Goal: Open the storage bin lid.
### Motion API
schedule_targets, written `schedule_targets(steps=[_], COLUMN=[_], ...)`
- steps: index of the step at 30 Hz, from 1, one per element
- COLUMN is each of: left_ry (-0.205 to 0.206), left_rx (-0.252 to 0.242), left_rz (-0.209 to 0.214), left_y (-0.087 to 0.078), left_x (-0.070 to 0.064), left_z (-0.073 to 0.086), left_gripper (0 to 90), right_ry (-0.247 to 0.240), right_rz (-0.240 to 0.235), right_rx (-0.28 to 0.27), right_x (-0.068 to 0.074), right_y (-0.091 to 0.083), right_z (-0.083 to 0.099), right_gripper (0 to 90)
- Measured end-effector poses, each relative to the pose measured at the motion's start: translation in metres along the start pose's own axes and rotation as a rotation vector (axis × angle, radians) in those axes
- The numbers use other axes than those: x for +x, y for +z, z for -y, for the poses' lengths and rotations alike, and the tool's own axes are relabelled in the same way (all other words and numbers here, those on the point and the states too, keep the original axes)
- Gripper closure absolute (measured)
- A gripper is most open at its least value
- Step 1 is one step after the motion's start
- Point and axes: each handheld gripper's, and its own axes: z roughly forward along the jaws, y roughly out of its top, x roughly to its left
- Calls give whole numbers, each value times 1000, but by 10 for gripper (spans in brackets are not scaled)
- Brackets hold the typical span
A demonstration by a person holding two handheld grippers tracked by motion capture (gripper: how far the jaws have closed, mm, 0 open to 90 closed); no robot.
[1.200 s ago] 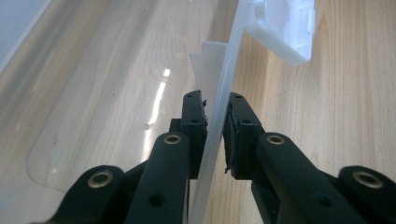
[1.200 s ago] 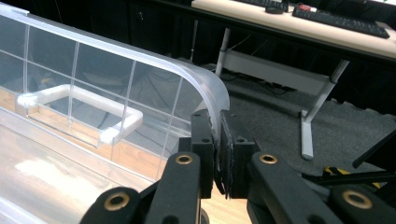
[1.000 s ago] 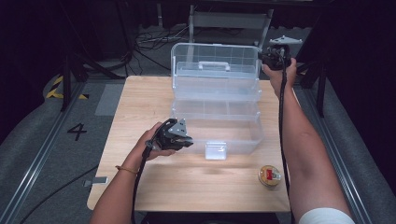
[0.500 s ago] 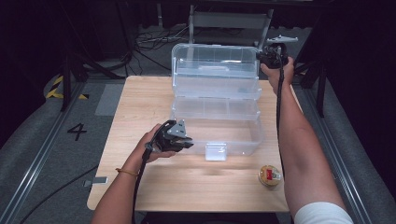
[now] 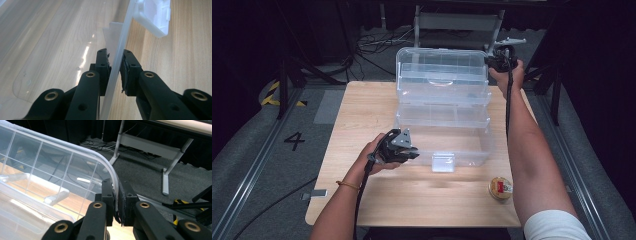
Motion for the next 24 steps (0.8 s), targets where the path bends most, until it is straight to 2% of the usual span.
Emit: schedule_targets(steps=[6,9,19,24], left_ry=[-2,2,-3,-12], left_rx=[4,8,7,5], left_rz=[5,9,4,9], left_y=[1,0,0,0], left_x=[1,1,0,0], left_z=[0,0,1,1], left_gripper=[779,779,773,773], right_ry=[19,54,45,74], right_rz=[-17,-46,-28,-32], right_rx=[22,38,70,87], right_x=[-3,-8,-6,-8], right_y=[5,7,13,18], right_z=[-1,-1,-2,-2], right_gripper=[844,843,842,845])
